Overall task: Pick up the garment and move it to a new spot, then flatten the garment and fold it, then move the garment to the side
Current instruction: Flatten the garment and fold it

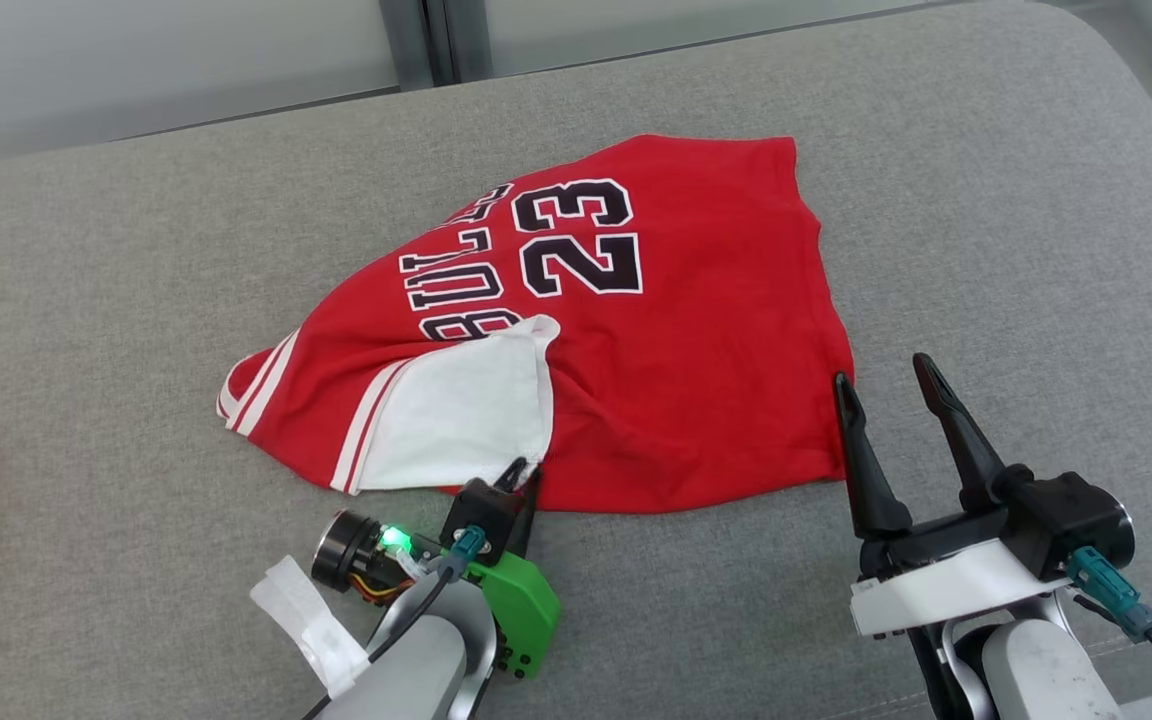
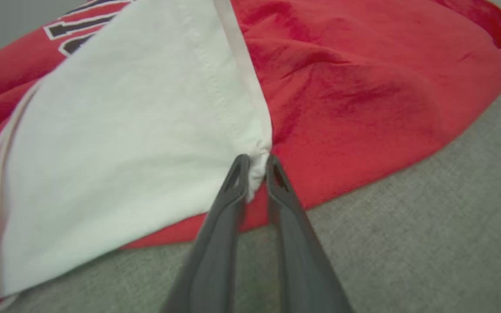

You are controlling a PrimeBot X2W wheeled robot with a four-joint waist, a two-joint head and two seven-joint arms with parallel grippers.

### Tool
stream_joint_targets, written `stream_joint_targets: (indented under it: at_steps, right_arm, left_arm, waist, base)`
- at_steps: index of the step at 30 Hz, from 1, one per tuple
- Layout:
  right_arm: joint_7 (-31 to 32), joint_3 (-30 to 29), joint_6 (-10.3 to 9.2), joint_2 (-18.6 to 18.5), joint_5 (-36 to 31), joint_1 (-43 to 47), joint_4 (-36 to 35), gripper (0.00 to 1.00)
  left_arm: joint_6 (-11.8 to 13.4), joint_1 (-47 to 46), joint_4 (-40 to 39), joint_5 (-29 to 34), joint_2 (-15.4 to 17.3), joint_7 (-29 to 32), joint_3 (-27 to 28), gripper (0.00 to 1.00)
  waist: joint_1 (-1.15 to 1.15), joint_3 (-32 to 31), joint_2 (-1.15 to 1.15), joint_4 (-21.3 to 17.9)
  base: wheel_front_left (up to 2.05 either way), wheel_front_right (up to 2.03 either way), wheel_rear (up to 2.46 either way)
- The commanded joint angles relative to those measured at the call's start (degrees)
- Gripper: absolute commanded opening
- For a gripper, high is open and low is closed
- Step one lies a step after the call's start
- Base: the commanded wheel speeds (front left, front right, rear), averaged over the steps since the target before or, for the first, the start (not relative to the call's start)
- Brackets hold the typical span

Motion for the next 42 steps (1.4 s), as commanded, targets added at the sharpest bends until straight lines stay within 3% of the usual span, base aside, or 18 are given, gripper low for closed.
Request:
stream_joint_targets:
  at_steps: [1, 6, 11, 19, 25, 34, 42]
  right_arm:
    - [-0.2, -0.1, -0.08, -0.1, 0.4, 0.3, -0.1, 1.0]
    - [-0.2, -0.5, -0.08, -0.1, 0.5, 0.8, 0.0, 1.0]
    - [-0.2, -0.7, -0.08, -0.1, 0.2, 1.5, 0.2, 1.0]
    - [-0.2, -2.5, -0.08, -0.1, 2.4, 4.9, 7.9, 1.0]
    - [-0.2, -4.3, -0.08, -0.1, 1.6, 4.4, 13.0, 1.0]
    - [-0.2, -7.1, -0.08, -1.5, 3.5, -1.8, 22.3, 1.0]
    - [-0.2, -3.0, -0.08, -2.5, 4.3, -3.6, 29.0, 1.0]
  left_arm:
    - [0.1, -1.0, 0.4, -0.7, 0.2, -0.2, -0.3, 0.0]
    - [0.8, -1.0, 0.2, -1.2, 0.3, -1.2, -0.3, 0.0]
    - [2.3, 0.7, -5.0, -0.6, 3.3, -1.9, 1.2, 0.0]
    - [6.9, 7.4, -24.5, 0.0, 11.6, -2.2, 7.9, 0.0]
    - [9.2, 13.4, -34.5, 0.6, 15.4, -2.2, 13.0, 0.0]
    - [9.3, 15.7, -36.7, 0.9, 16.4, -2.2, 15.0, 0.0]
    - [9.1, 16.4, -36.6, 0.3, 15.6, -2.2, 15.2, 0.0]
  waist:
    - [0.0, -0.3, 0.0, 0.2]
    - [0.0, -1.2, 0.0, 1.2]
    - [0.0, -2.2, 0.0, 2.5]
    - [0.0, -2.6, 0.0, 4.3]
    - [0.0, -2.2, 0.0, 4.4]
    - [0.0, -2.3, 0.0, 5.1]
    - [0.0, -3.7, 0.0, 6.2]
  base:
    - [0.0, 0.0, 0.0]
    - [0.0, 0.0, 0.0]
    - [0.0, 0.0, 0.0]
    - [0.0, 0.0, 0.0]
    - [0.0, 0.0, 0.0]
    - [0.0, 0.0, 0.0]
    - [0.0, 0.0, 0.0]
